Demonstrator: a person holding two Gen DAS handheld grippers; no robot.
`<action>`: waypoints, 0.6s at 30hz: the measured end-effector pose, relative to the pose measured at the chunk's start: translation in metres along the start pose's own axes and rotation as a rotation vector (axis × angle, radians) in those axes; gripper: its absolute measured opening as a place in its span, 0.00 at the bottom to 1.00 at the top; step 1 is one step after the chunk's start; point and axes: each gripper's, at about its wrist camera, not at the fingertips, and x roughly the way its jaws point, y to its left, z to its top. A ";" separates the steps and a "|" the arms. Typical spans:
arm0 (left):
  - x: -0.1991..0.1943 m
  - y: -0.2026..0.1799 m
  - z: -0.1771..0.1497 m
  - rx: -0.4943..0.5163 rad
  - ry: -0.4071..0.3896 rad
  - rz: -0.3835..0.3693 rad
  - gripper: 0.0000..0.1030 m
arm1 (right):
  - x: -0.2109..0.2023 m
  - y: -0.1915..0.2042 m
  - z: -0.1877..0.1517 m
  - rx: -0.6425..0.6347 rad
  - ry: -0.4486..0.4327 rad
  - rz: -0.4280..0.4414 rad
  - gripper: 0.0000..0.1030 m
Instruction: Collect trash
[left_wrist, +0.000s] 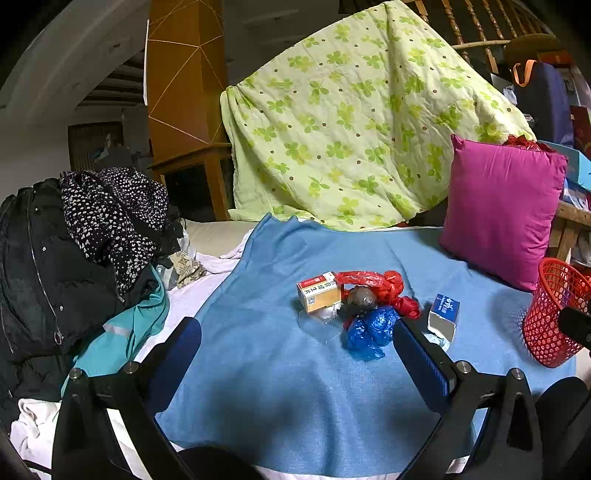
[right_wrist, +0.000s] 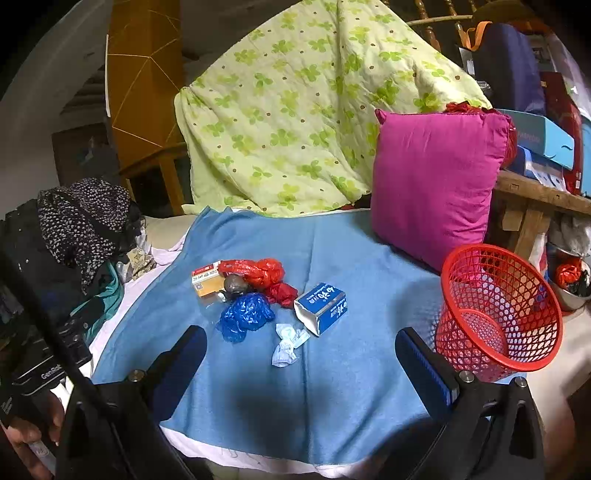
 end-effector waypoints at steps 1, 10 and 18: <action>0.000 0.000 0.000 0.000 0.000 -0.001 1.00 | 0.001 0.001 0.000 0.000 0.006 0.001 1.00; 0.001 -0.001 -0.002 -0.001 0.001 -0.006 1.00 | 0.009 0.003 -0.002 0.012 0.037 0.003 1.00; 0.007 -0.001 -0.008 -0.009 0.013 -0.020 1.00 | 0.017 0.000 -0.003 0.038 0.055 0.007 1.00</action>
